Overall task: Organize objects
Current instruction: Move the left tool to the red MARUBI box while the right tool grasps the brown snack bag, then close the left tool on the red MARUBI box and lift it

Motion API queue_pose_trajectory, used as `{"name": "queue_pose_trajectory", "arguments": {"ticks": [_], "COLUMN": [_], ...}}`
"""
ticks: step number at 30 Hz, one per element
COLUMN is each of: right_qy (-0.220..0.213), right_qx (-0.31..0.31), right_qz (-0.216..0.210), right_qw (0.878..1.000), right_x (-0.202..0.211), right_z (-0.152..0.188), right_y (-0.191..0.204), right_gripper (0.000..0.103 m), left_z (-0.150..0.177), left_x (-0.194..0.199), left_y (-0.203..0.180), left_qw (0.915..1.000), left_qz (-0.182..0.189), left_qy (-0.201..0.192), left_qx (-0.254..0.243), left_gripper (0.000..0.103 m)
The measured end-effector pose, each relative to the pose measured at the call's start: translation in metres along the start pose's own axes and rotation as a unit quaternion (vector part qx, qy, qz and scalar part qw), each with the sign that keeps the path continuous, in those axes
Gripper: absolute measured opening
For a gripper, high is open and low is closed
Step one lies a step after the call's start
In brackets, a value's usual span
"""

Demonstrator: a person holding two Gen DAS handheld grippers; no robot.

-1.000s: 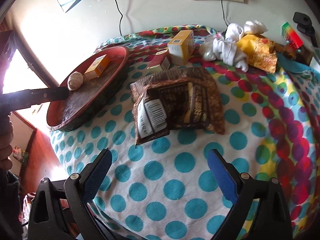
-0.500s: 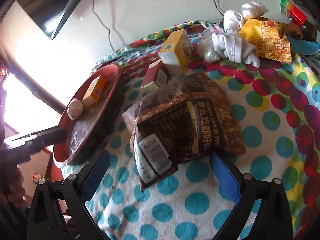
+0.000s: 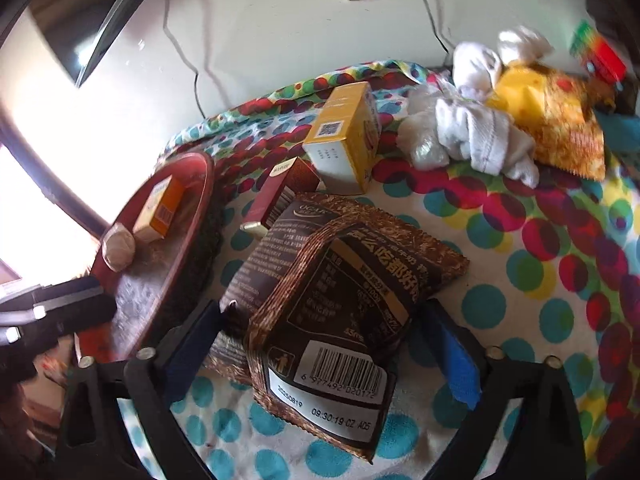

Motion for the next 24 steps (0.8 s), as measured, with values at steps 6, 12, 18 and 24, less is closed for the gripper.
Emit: {"name": "queue_pose_trajectory", "arguments": {"ticks": [6, 12, 18, 24], "right_qy": [-0.014, -0.016, -0.02, -0.028], "right_qx": [0.043, 0.049, 0.022, 0.011], "right_qz": [-0.001, 0.007, 0.015, 0.021], "right_qw": [0.999, 0.999, 0.999, 0.999], "right_x": [0.011, 0.026, 0.051, 0.065], "right_z": [0.0, 0.004, 0.008, 0.007], "right_y": [0.0, -0.012, -0.045, -0.063], "right_gripper": [0.06, 0.057, 0.057, 0.057], "left_z": [-0.019, -0.044, -0.068, -0.082], "left_x": [-0.012, -0.025, -0.048, -0.08], "left_y": [-0.011, -0.023, -0.04, -0.048], "left_qw": [0.9999, 0.9994, 0.9977, 0.9959], "left_qz": [0.01, 0.016, -0.002, -0.01], "left_qy": [0.002, 0.002, 0.014, 0.039], "left_qx": [-0.013, -0.029, -0.067, -0.081], "left_gripper": [0.056, 0.057, 0.058, 0.058]}}
Point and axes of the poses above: each gripper's, at about its wrist camera, not at the fingertips, and x roughly against the way its jaws point, y to its left, z to its underside, the point moved 4 cm from there along -x, roughly the way its jaws point, and after that the axes turned 12 degrees about -x, right-handed, at the moved point
